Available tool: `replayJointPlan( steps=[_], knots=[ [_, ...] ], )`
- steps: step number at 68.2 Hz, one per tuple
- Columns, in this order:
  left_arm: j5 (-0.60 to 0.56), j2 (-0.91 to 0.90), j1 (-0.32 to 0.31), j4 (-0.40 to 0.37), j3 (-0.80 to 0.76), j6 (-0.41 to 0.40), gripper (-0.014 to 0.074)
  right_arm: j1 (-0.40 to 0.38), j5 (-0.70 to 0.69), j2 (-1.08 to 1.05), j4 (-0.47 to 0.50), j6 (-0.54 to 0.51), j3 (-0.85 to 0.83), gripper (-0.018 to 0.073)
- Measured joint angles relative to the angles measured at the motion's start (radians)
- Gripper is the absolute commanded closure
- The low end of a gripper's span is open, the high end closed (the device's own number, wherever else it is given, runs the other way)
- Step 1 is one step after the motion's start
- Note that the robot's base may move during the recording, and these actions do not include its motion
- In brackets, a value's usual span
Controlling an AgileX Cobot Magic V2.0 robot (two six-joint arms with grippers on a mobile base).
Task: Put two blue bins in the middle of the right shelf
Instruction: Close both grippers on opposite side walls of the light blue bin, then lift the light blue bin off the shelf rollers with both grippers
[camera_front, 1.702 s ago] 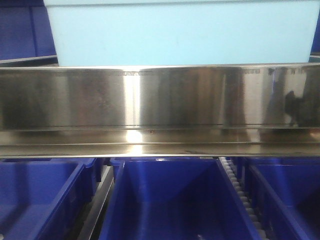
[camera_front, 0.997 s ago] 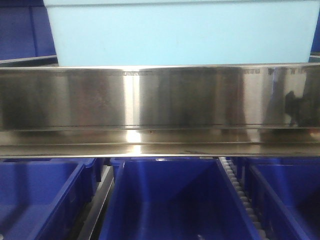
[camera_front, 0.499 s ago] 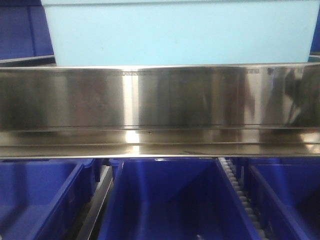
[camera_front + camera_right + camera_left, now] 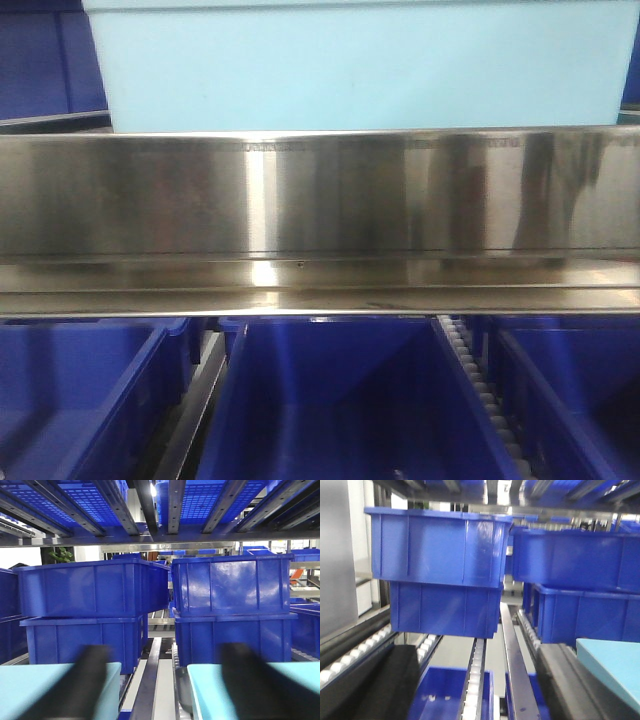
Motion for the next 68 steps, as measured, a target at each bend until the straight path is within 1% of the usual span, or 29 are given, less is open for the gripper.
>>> replayJointPlan(
  steps=[1, 3, 8, 14, 21, 26, 31, 39, 43, 48, 54, 59, 68],
  knots=[
    [0.005, 0.011, -0.005, 0.0, -0.013, 0.0, 0.0132, 0.0, 0.003, 0.011, -0.002, 0.0, -0.009, 0.0006],
    [0.007, 0.037, -0.018, 0.0, -0.029, 0.0, 0.0122, 0.0, 0.003, 0.026, -0.002, 0.0, -0.019, -0.0016],
    [0.02, 0.081, -0.057, 0.0, -0.067, 0.0, 0.0108, 0.0, 0.005, 0.066, -0.014, 0.0, -0.039, -0.0001],
    [0.04, 0.148, -0.133, 0.0, -0.121, 0.0, 0.0108, 0.0, 0.013, 0.117, -0.015, 0.0, -0.069, 0.0001],
    [0.091, 0.246, -0.226, 0.0, -0.211, 0.0, 0.0109, 0.002, 0.062, 0.196, -0.016, 0.0, -0.142, 0.0001],
    [0.139, 0.333, -0.296, 0.0, -0.302, 0.0, 0.0109, 0.025, 0.124, 0.282, -0.016, -0.002, -0.228, 0.0001],
    [0.197, 0.444, -0.377, 0.0, -0.398, 0.0, 0.0109, 0.071, 0.195, 0.383, -0.013, -0.025, -0.327, 0.0001],
    [0.3, 0.607, -0.457, 0.0, -0.553, 0.0, 0.0102, 0.162, 0.312, 0.543, -0.011, -0.052, -0.478, 0.0001],
    [0.38, 0.699, -0.48, 0.0, -0.642, 0.0, 0.0072, 0.209, 0.393, 0.632, -0.009, -0.059, -0.563, 0.0001],
    [0.473, 0.815, -0.49, 0.0, -0.754, 0.0, 0.0031, 0.237, 0.512, 0.753, -0.003, -0.061, -0.684, 0.0001],
    [0.57, 0.94, -0.494, 0.0, -0.865, 0.0, 0.0016, 0.242, 0.64, 0.886, -0.003, -0.063, -0.816, 0.0001],
    [0.625, 1.025, -0.494, 0.0, -0.955, 0.0, 0.0016, 0.242, 0.751, 0.996, -0.003, -0.063, -0.93, 0.0001],
    [0.714, 1.17, -0.482, -0.003, -1.08, -0.026, 0.0016, 0.242, 0.887, 1.153, -0.014, -0.038, -1.087, 0.0001]
  ],
)
